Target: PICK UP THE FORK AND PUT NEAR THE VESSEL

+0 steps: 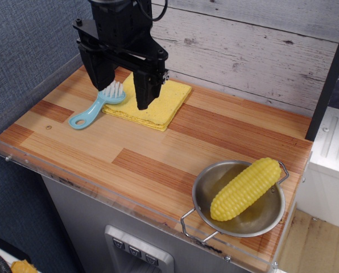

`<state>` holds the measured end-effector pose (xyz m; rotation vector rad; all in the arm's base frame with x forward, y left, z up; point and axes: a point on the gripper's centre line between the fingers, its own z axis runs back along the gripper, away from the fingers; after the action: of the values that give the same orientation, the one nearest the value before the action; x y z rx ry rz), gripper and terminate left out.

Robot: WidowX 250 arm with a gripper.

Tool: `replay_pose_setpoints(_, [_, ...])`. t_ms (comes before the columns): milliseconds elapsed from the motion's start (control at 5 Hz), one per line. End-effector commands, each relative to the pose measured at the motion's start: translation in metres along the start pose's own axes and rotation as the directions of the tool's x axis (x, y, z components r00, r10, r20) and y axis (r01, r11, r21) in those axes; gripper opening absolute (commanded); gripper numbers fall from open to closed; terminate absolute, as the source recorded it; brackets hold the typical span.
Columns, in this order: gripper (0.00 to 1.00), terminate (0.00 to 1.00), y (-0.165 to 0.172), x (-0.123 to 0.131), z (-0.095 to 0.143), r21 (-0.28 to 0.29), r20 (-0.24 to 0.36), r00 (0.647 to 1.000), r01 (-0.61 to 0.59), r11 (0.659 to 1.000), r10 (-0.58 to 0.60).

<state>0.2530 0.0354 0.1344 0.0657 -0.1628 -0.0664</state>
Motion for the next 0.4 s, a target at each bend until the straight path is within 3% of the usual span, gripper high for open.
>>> replay_pose_setpoints(0, [1.0, 0.0, 0.0, 0.0, 0.0, 0.0, 0.0, 1.0, 0.0, 1.0, 0.0])
replay_pose_setpoints(200, [1.0, 0.0, 0.05, -0.002, -0.008, -0.015, 0.059, 0.998, -0.009, 1.0, 0.01])
